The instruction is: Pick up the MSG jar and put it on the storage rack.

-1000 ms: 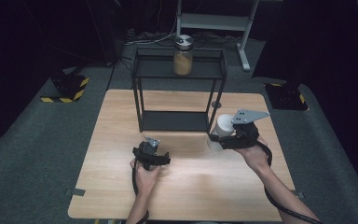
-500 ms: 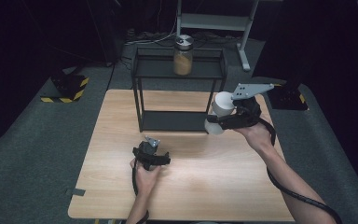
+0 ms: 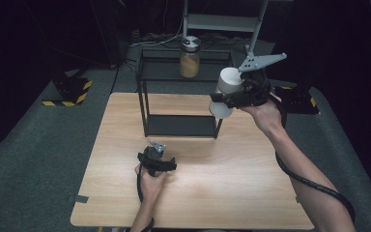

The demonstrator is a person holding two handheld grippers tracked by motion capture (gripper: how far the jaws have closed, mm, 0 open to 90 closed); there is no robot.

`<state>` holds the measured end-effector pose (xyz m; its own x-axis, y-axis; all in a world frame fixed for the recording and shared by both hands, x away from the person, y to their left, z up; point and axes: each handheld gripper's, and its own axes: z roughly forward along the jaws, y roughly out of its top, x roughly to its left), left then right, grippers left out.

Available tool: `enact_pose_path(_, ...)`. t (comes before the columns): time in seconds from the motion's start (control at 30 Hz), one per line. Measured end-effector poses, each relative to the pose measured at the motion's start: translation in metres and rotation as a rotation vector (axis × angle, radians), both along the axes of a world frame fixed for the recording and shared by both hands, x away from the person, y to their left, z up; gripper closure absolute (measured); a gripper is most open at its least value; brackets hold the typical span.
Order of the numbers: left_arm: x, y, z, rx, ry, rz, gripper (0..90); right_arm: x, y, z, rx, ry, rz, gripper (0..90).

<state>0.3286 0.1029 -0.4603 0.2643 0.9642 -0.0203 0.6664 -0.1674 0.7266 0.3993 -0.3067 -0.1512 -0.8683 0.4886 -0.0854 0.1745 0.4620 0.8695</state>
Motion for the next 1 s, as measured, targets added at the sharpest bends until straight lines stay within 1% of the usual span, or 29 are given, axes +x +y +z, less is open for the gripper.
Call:
enact_pose_path(0.1, 0.0, 0.0, 0.0, 0.0, 0.0, 0.0, 1.6, 0.006, 0.003, 0.009, -0.007, 0.002, -0.021, 34.0)
enact_pose_path(0.13, 0.0, 0.0, 0.0, 0.0, 0.0, 0.0, 1.6, 0.006, 0.003, 0.009, -0.007, 0.002, -0.021, 34.0)
enact_pose_path(0.17, 0.0, 0.0, 0.0, 0.0, 0.0, 0.0, 1.6, 0.009, 0.004, 0.014, -0.006, 0.0, -0.035, 34.1)
enact_pose_path(0.2, 0.0, 0.0, 0.0, 0.0, 0.0, 0.0, 1.6, 0.009, 0.004, 0.014, -0.006, 0.0, -0.035, 34.1)
enact_pose_path(0.3, 0.0, 0.0, 0.0, 0.0, 0.0, 0.0, 1.7, 0.016, 0.006, 0.022, 0.008, 0.001, -0.06, 34.1)
enact_pose_path(0.37, 0.0, 0.0, 0.0, 0.0, 0.0, 0.0, 1.7, 0.018, 0.007, 0.024, 0.011, 0.0, -0.067, 34.1)
enact_pose_path(0.47, 0.0, 0.0, 0.0, 0.0, -0.001, 0.0, 1.7, 0.023, 0.012, 0.03, 0.014, 0.0, -0.1, 34.1)
enact_pose_path(0.5, 0.0, 0.0, 0.0, 0.0, -0.001, 0.0, 1.7, 0.023, 0.012, 0.03, 0.014, 0.0, -0.1, 34.1)
enact_pose_path(0.53, 0.0, 0.0, 0.0, 0.0, 0.001, 0.0, 1.7, 0.027, 0.016, 0.034, 0.02, 0.002, -0.128, 34.1)
enact_pose_path(0.6, 0.0, 0.0, 0.0, 0.0, 0.001, 0.0, 1.7, 0.031, 0.018, 0.036, 0.019, 0.002, -0.145, 34.1)
enact_pose_path(0.7, 0.0, 0.0, 0.0, 0.0, 0.001, -0.001, 1.7, 0.036, 0.024, 0.039, 0.005, 0.001, -0.173, 34.1)
enact_pose_path(0.77, 0.0, 0.0, 0.0, 0.0, 0.0, 0.0, 1.7, 0.037, 0.026, 0.04, 0.003, 0.0, -0.18, 34.1)
enact_pose_path(0.87, 0.0, 0.0, 0.0, 0.0, 0.0, 0.0, 1.7, 0.044, 0.03, 0.041, 0.015, 0.011, -0.209, 34.1)
enact_pose_path(0.9, 0.0, 0.0, 0.0, 0.0, 0.001, 0.0, 1.7, 0.044, 0.03, 0.041, 0.015, 0.011, -0.209, 34.1)
enact_pose_path(1.0, 0.0, 0.0, 0.0, 0.0, 0.001, 0.0, 1.7, 0.051, 0.035, 0.04, 0.014, 0.022, -0.233, 34.1)
